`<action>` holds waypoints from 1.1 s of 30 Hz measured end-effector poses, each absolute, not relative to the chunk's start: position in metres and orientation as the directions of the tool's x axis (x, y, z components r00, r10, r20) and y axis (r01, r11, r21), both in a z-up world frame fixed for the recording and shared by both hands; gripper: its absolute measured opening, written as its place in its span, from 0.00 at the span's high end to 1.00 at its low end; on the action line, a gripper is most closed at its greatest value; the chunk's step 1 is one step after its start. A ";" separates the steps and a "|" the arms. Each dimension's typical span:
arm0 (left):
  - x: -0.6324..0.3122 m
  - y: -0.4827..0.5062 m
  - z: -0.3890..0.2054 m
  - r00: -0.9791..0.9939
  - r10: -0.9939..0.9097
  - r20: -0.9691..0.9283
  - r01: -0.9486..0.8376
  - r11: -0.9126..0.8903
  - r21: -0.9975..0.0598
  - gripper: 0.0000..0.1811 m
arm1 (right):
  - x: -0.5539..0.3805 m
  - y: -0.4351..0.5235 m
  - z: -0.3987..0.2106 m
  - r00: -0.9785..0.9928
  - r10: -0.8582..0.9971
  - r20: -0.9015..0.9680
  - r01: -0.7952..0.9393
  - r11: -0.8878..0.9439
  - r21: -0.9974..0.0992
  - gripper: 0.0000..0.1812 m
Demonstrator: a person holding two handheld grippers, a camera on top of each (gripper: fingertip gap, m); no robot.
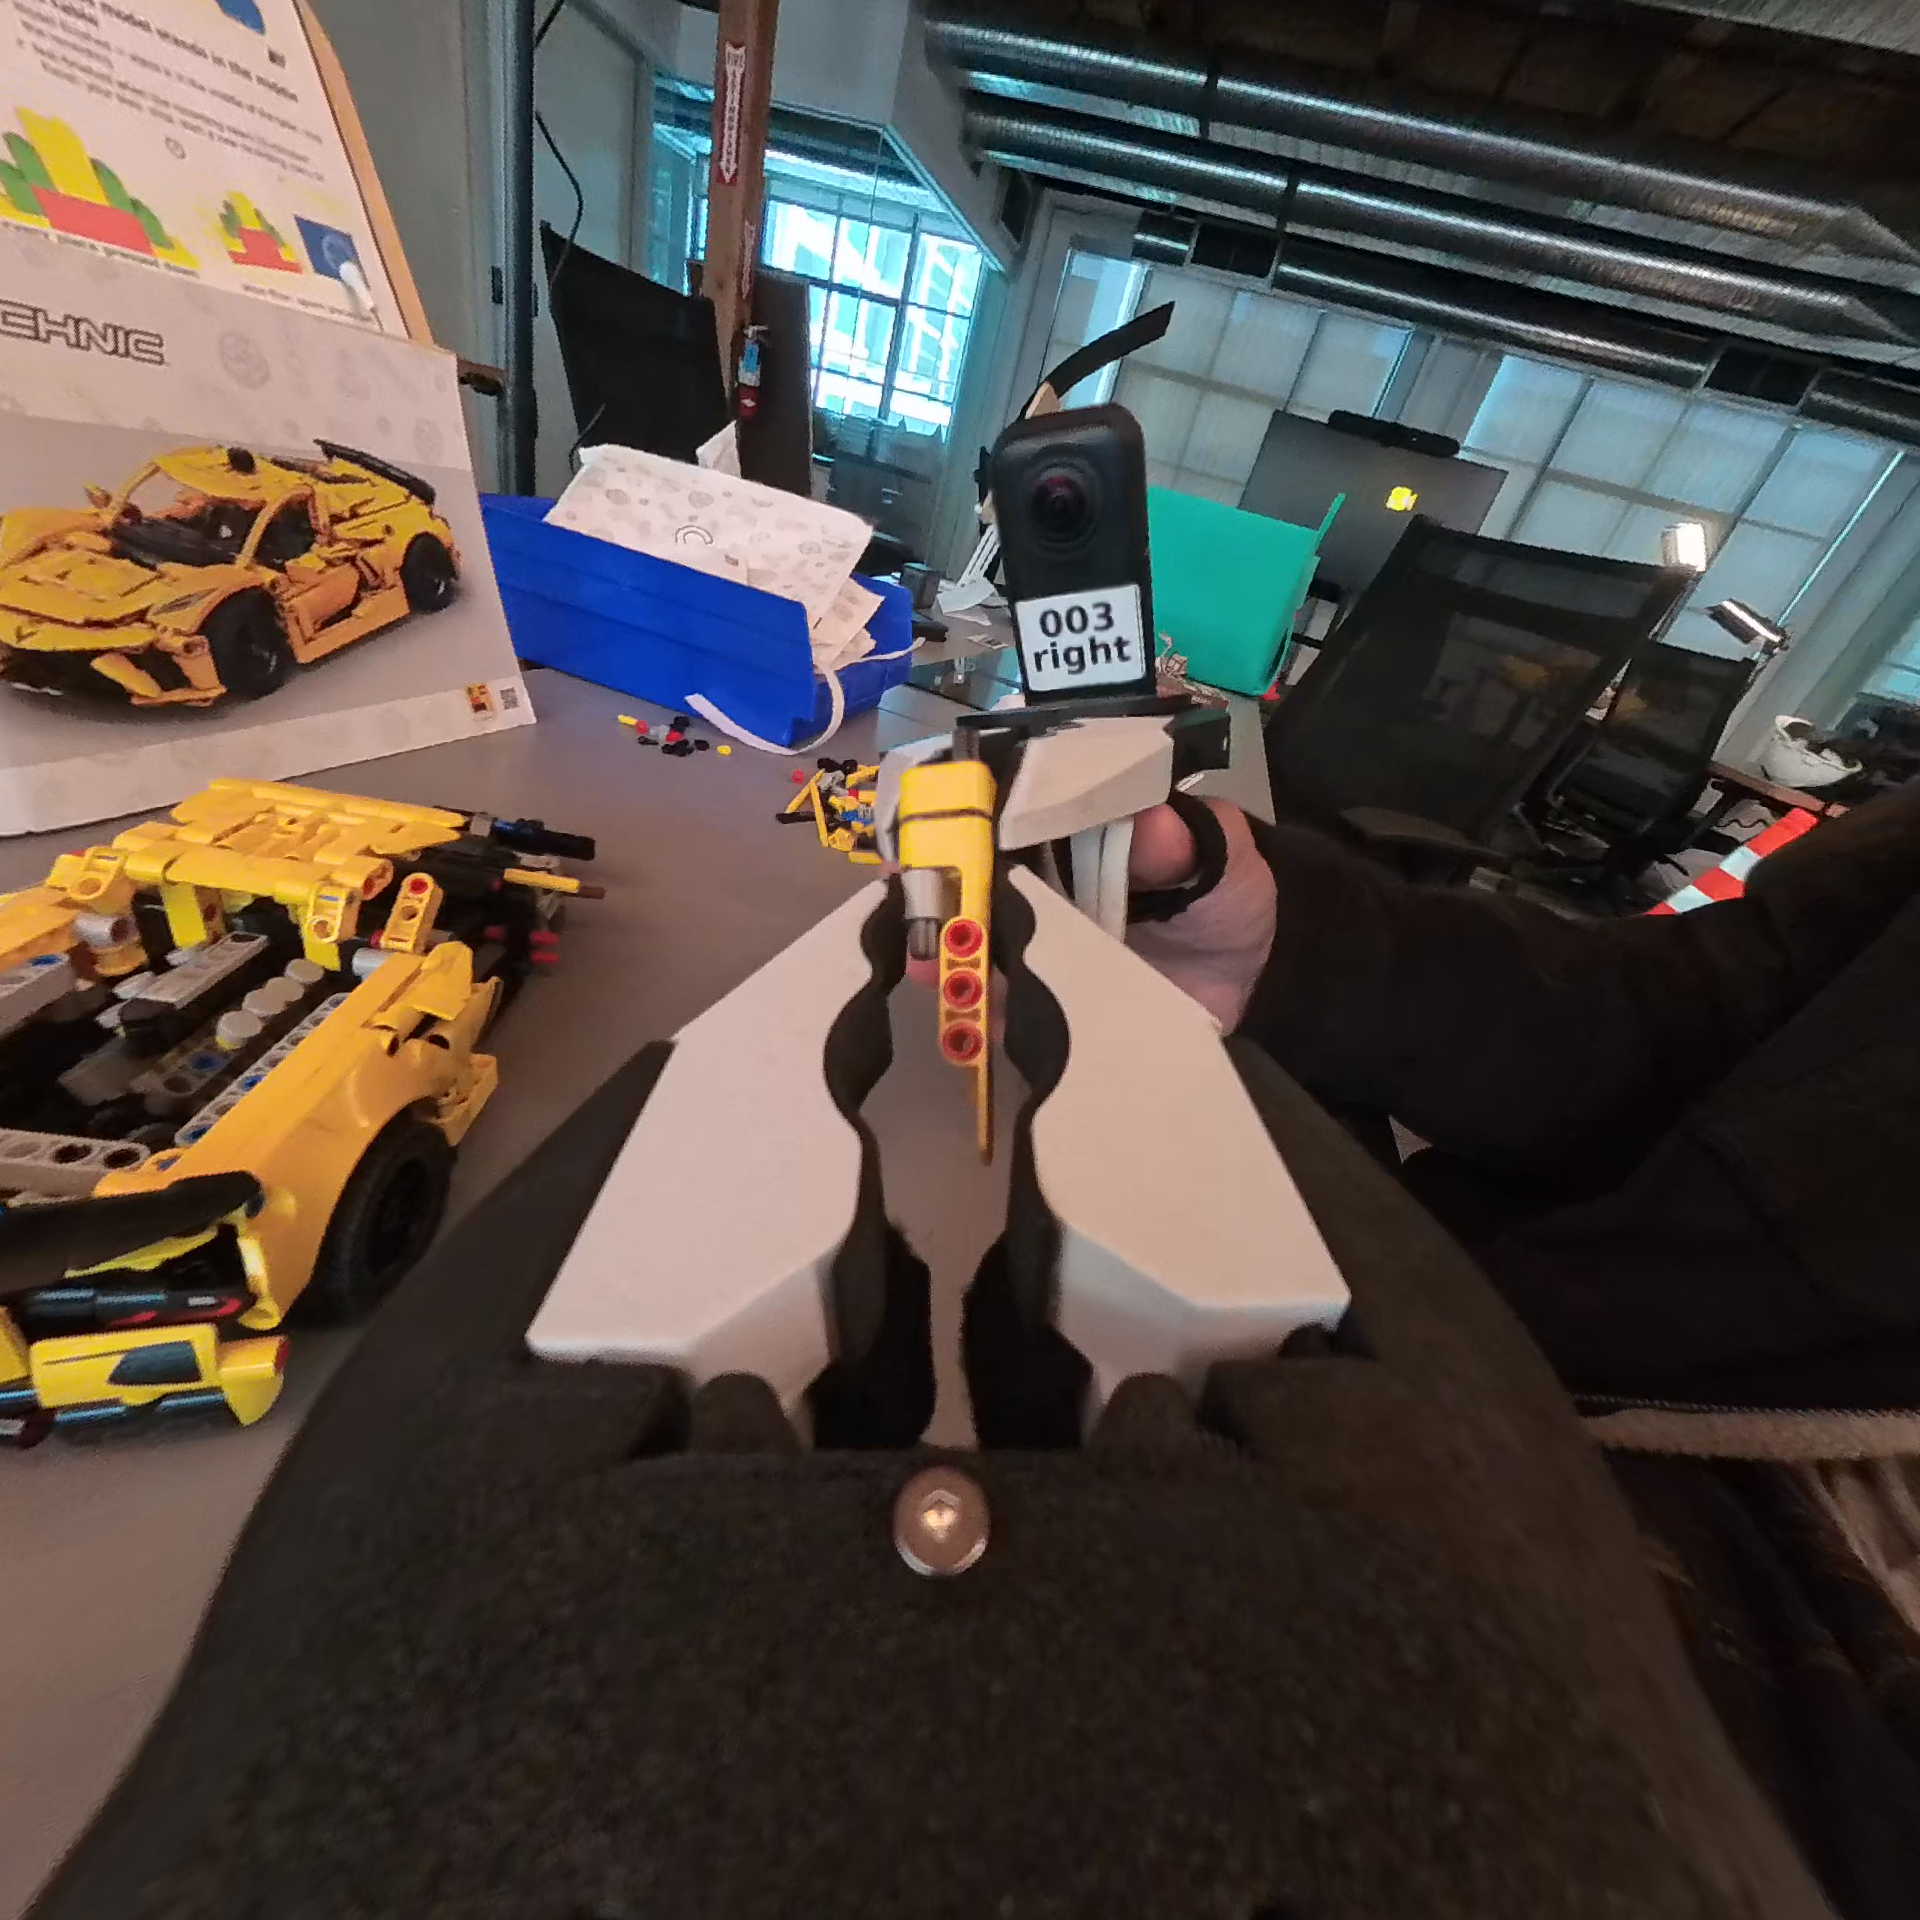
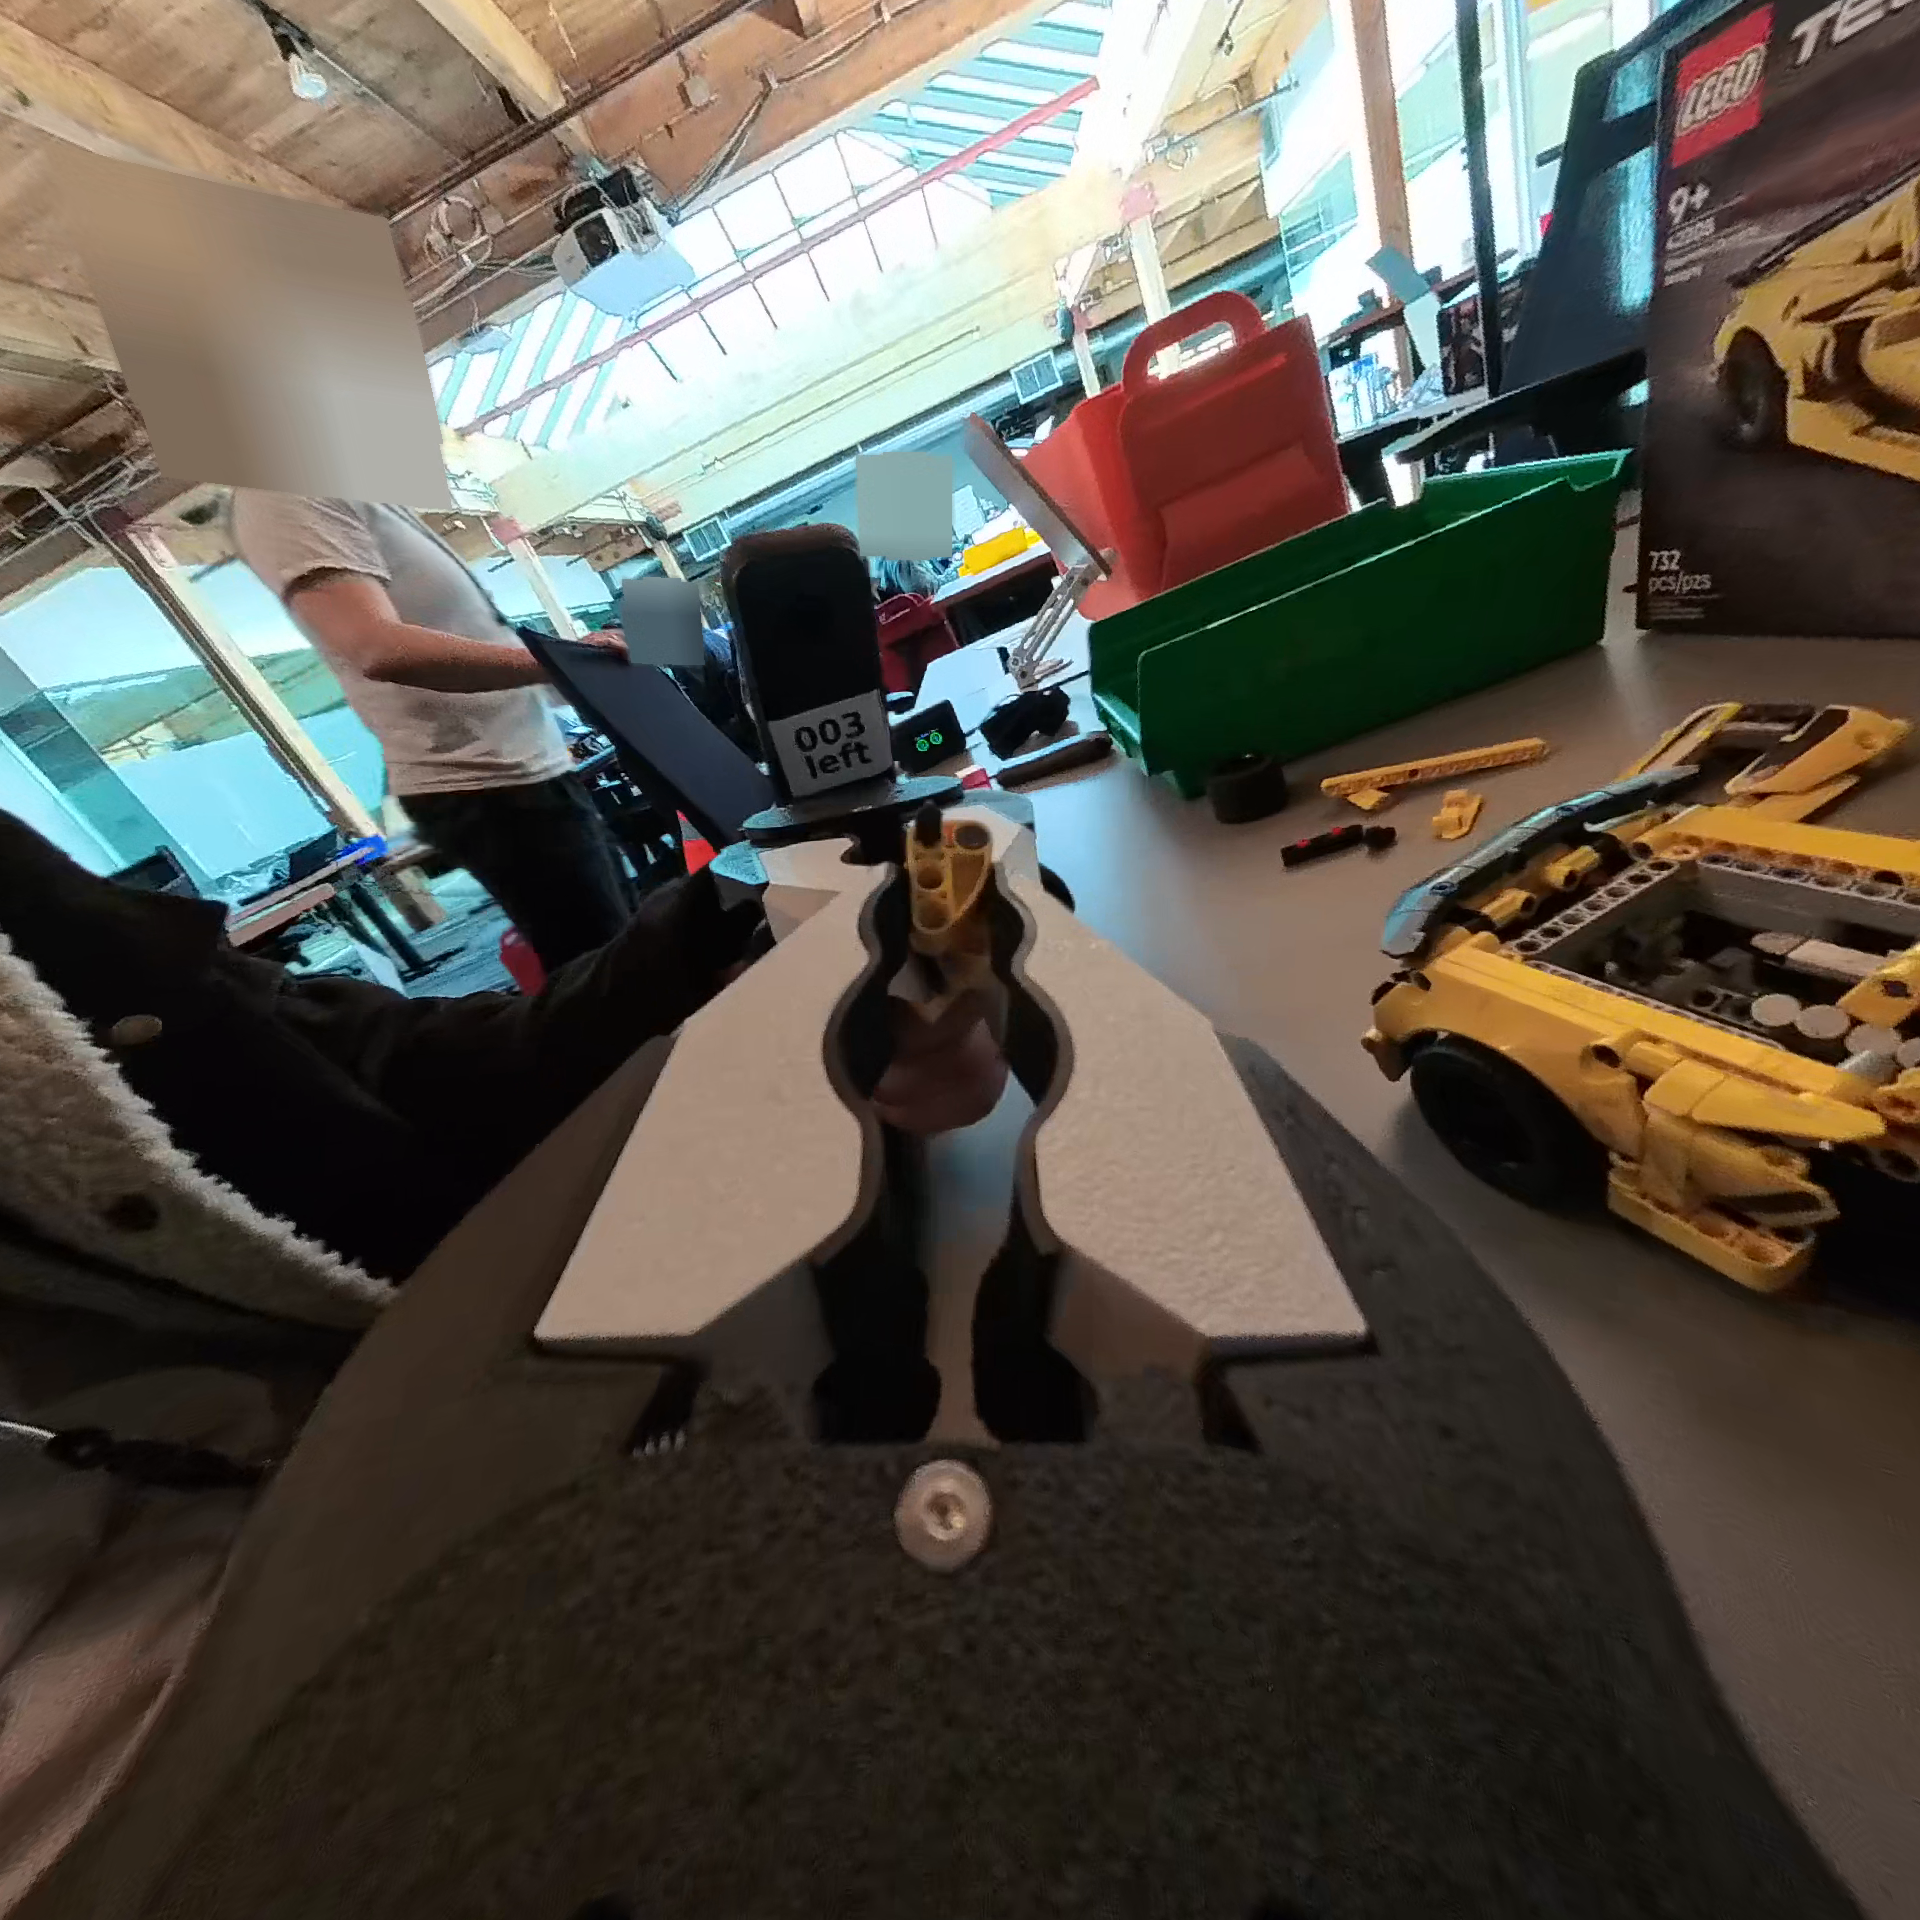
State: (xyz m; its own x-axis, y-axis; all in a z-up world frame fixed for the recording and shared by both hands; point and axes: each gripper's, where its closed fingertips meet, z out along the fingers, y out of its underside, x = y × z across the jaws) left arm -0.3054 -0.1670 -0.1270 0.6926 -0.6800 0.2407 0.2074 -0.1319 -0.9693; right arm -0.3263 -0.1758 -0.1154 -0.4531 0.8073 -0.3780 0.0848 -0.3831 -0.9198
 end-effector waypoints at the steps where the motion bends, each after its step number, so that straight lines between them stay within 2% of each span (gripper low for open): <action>1: -0.305 -0.168 -0.126 0.684 -0.687 0.246 0.212 -0.135 -0.968 0.91 | -0.326 -0.177 -0.115 -0.463 0.797 -0.387 0.090 -0.393 -0.915 0.93; 7: -0.306 -0.169 -0.122 0.650 -0.705 0.283 0.258 -0.146 -0.955 0.91 | -0.326 -0.175 -0.111 -0.490 0.739 -0.462 0.093 -0.483 -0.871 0.94; 14: -0.306 -0.168 -0.121 0.636 -0.711 0.301 0.278 -0.153 -0.948 0.92 | -0.327 -0.174 -0.108 -0.497 0.726 -0.475 0.086 -0.504 -0.860 0.93; 19: -0.306 -0.166 -0.126 0.650 -0.698 0.301 0.263 -0.166 -0.950 0.92 | -0.326 -0.173 -0.116 -0.487 0.701 -0.521 0.154 -0.519 -0.841 0.93; 24: -0.309 -0.165 -0.129 0.689 -0.670 0.278 0.237 -0.155 -0.959 0.92 | -0.327 -0.172 -0.114 -0.500 0.584 -0.639 0.181 -0.651 -0.737 0.89; 26: -0.310 -0.165 -0.130 0.696 -0.663 0.275 0.233 -0.153 -0.960 0.92 | -0.325 -0.167 -0.112 -0.503 0.575 -0.646 0.160 -0.673 -0.723 0.91; 29: -0.314 -0.163 -0.131 0.710 -0.647 0.278 0.232 -0.157 -0.960 0.92 | -0.318 -0.147 -0.102 -0.474 0.625 -0.621 0.043 -0.688 -0.725 0.93; 31: -0.320 -0.158 -0.135 0.736 -0.611 0.290 0.236 -0.170 -0.957 0.92 | -0.315 -0.132 -0.101 -0.379 0.733 -0.565 -0.051 -0.626 -0.778 0.85; 33: -0.331 -0.152 -0.141 0.765 -0.560 0.318 0.251 -0.195 -0.948 0.92 | -0.315 -0.126 -0.103 -0.270 0.854 -0.446 -0.108 -0.487 -0.867 0.82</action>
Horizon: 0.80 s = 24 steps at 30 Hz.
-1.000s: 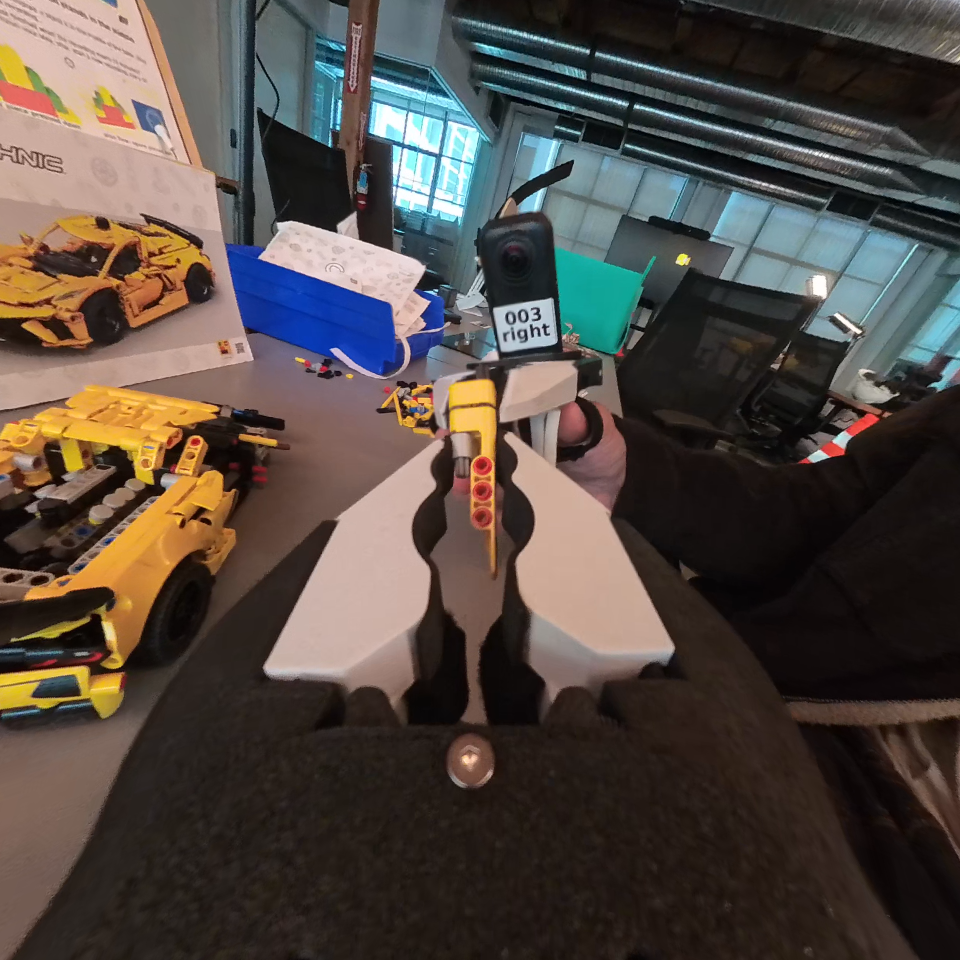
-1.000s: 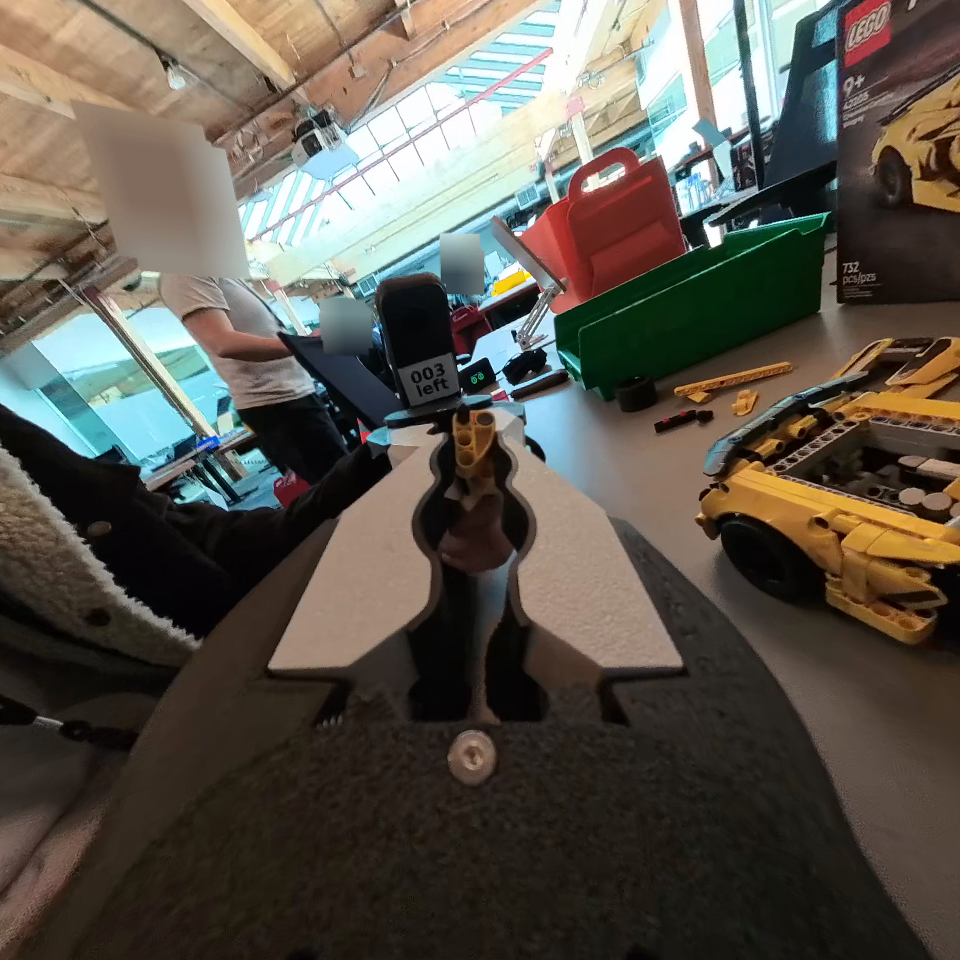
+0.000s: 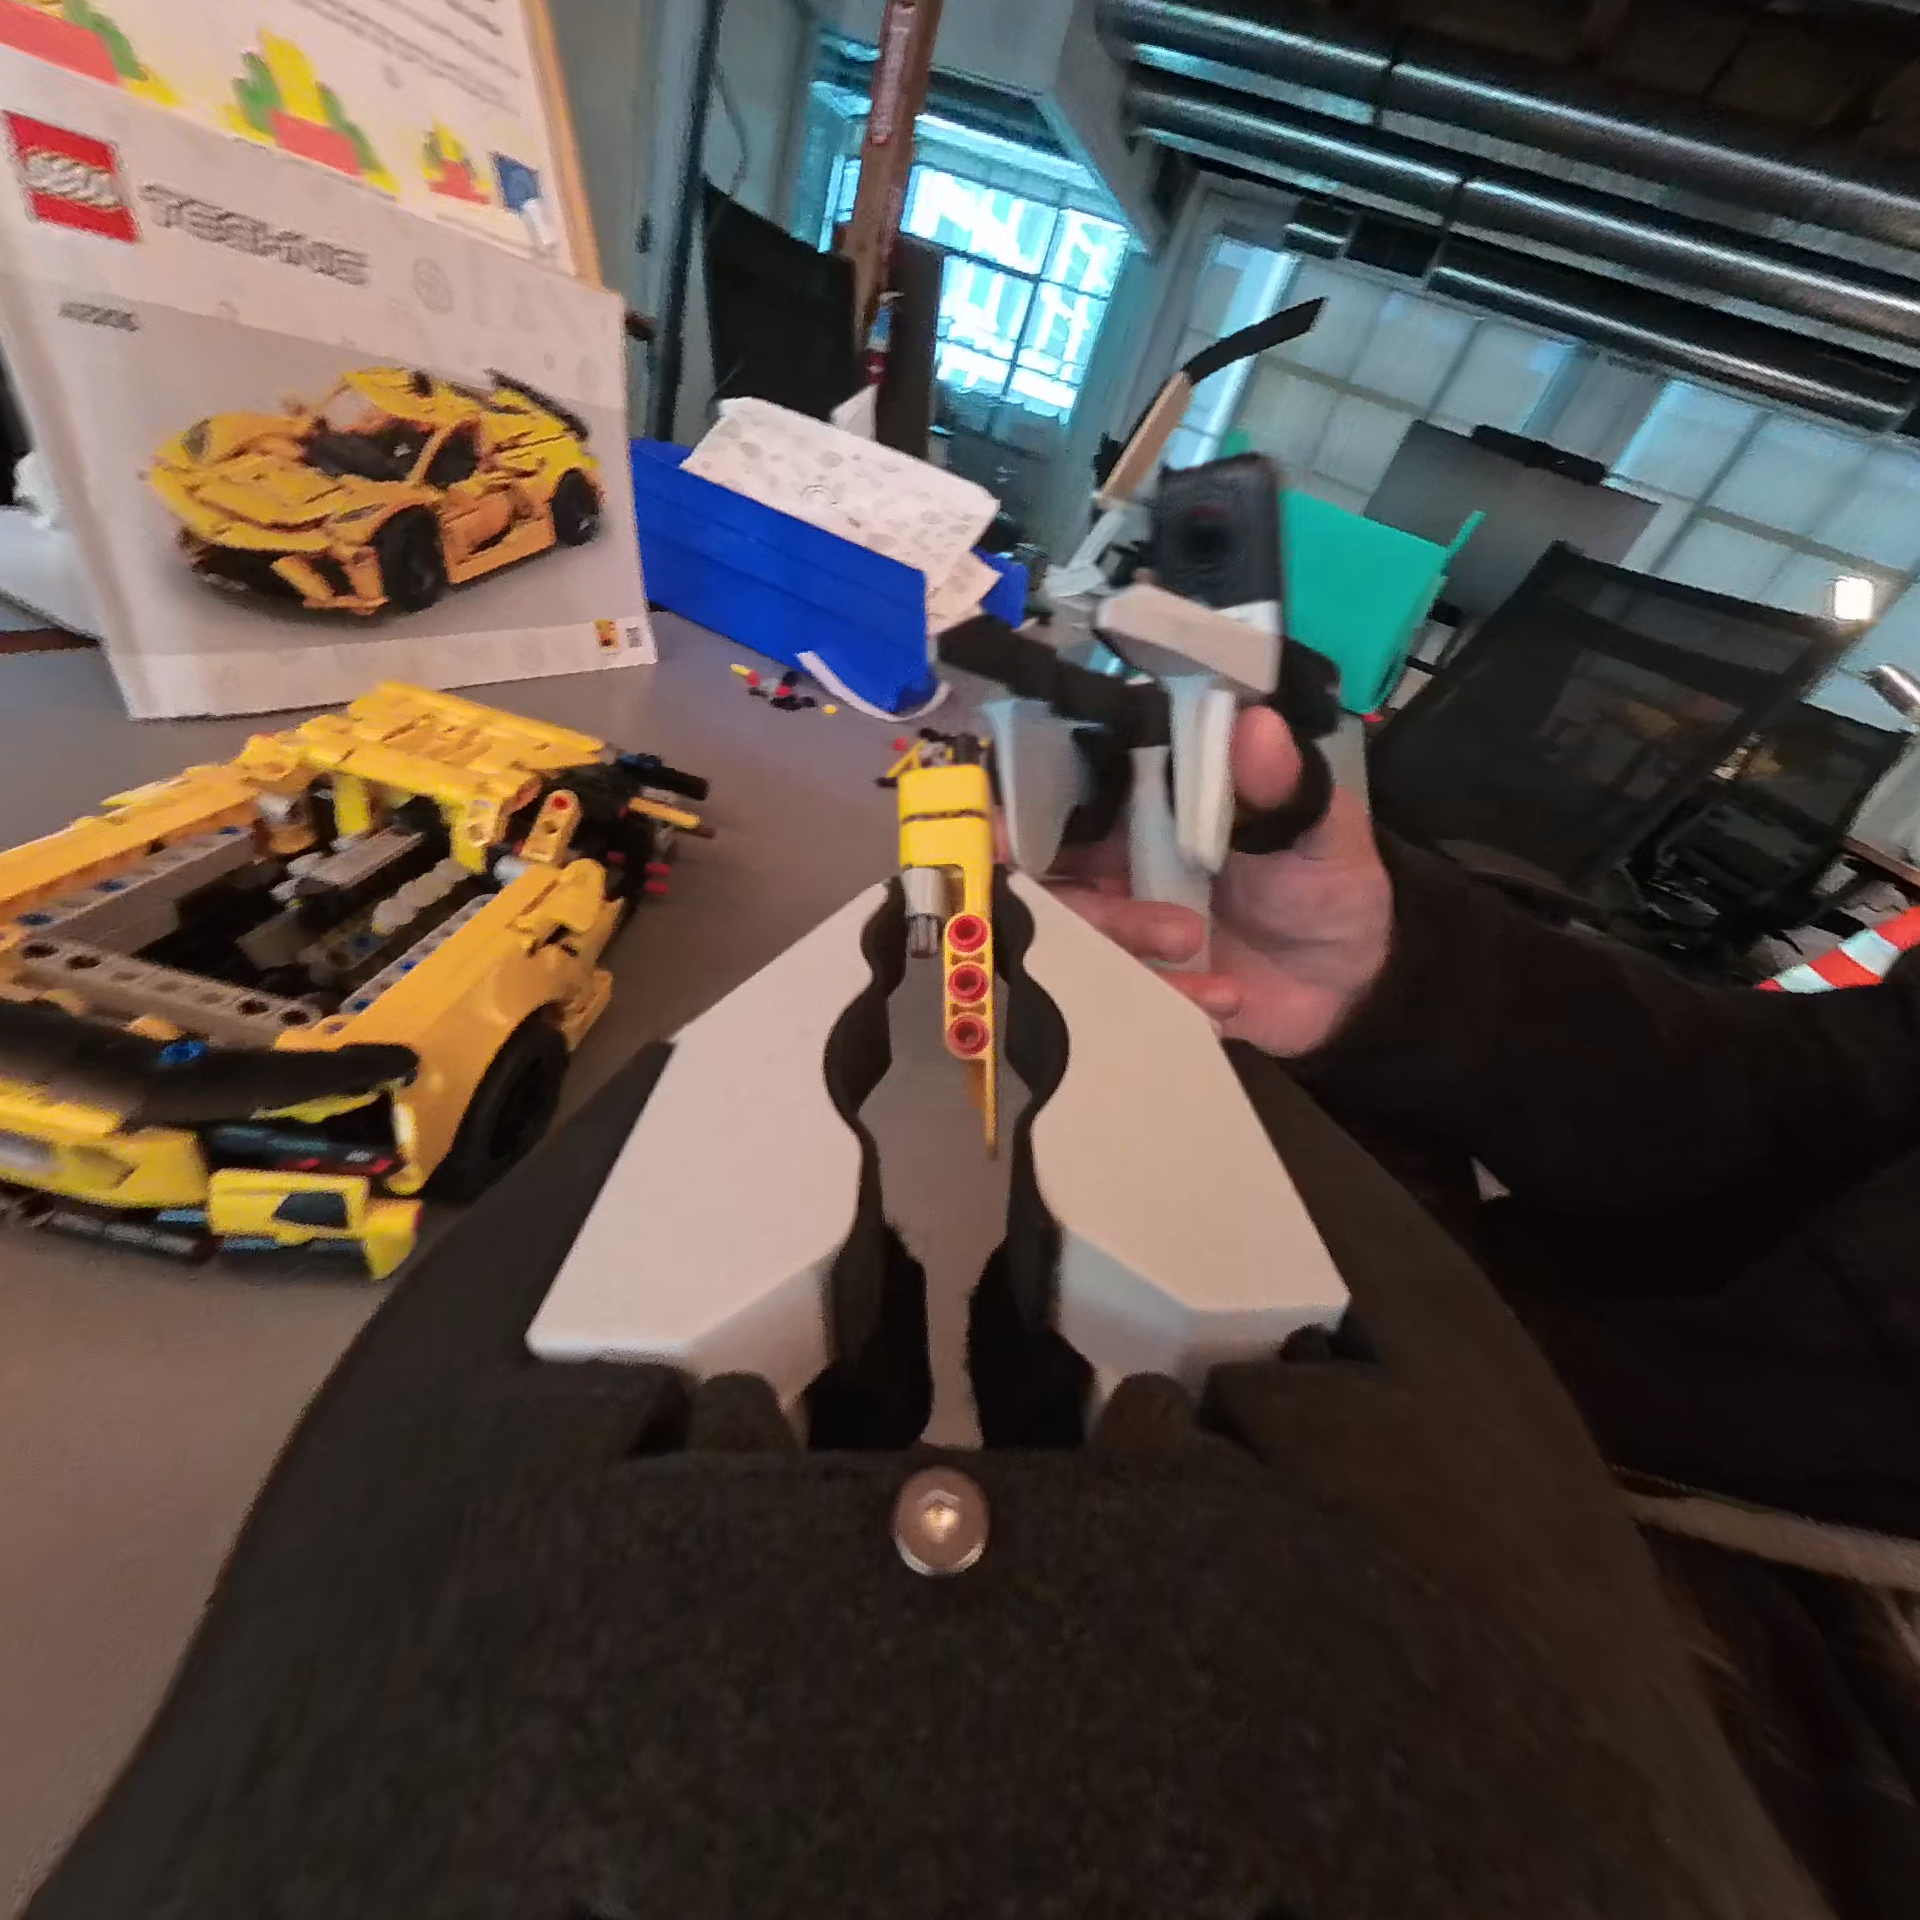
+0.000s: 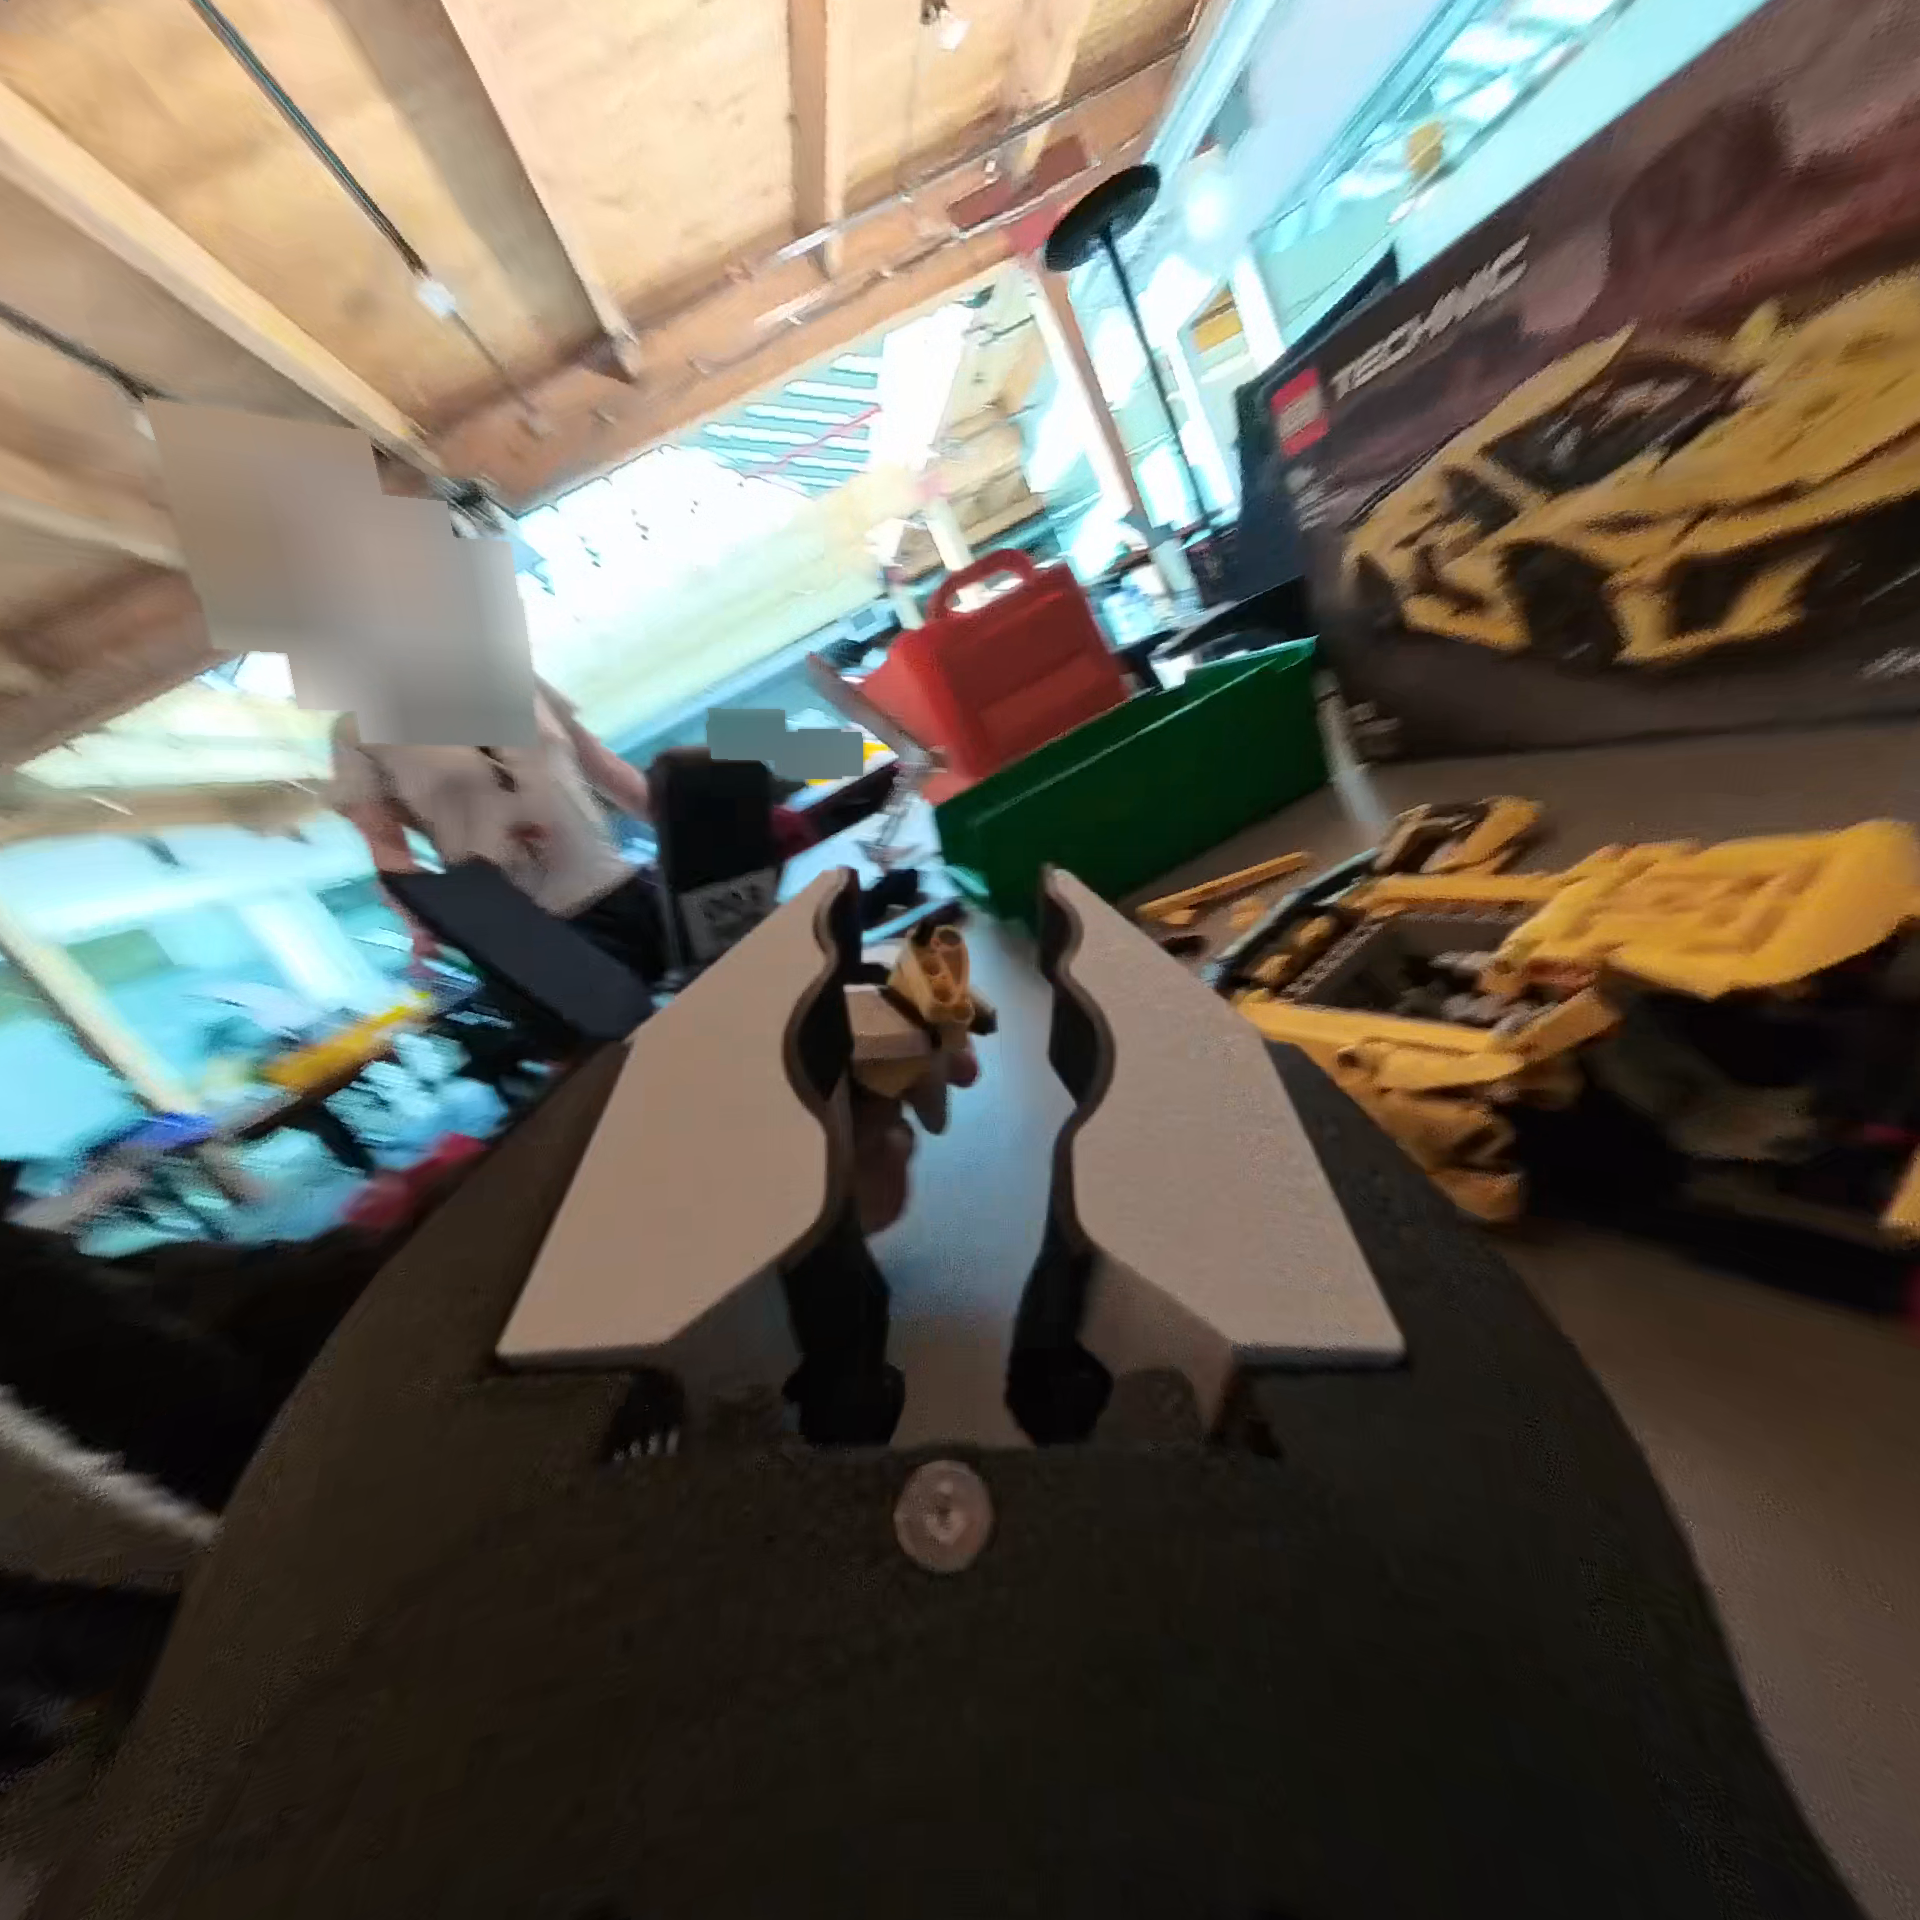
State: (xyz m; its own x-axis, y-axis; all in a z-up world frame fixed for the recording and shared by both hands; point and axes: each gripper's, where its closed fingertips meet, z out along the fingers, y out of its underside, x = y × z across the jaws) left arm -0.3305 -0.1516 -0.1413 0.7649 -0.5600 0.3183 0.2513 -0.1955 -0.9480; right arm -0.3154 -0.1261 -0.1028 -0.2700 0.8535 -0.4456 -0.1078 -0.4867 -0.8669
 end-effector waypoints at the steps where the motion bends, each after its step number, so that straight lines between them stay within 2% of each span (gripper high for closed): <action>1: -0.335 -0.149 -0.143 0.775 -0.539 0.330 0.263 -0.200 -0.944 0.92 | -0.317 -0.126 -0.103 -0.222 0.899 -0.378 -0.124 -0.411 -0.903 0.81; 4: -0.347 -0.146 -0.142 0.815 -0.486 0.317 0.266 -0.172 -0.948 0.91 | -0.325 -0.135 -0.110 -0.116 0.982 -0.150 -0.111 -0.163 -0.980 0.79; 7: -0.356 -0.142 -0.144 0.877 -0.419 0.237 0.197 -0.137 -0.971 0.92 | -0.331 -0.148 -0.115 -0.090 0.996 0.014 -0.087 0.007 -0.996 0.79; 14: -0.344 -0.141 -0.154 0.904 -0.417 0.096 0.041 -0.139 -0.989 0.92 | -0.328 -0.140 -0.114 -0.083 0.993 -0.079 -0.078 -0.086 -0.993 0.79; 24: -0.342 -0.141 -0.154 0.904 -0.419 0.081 0.026 -0.136 -0.990 0.92 | -0.332 -0.138 -0.125 -0.060 0.996 -0.061 -0.025 -0.063 -0.998 0.80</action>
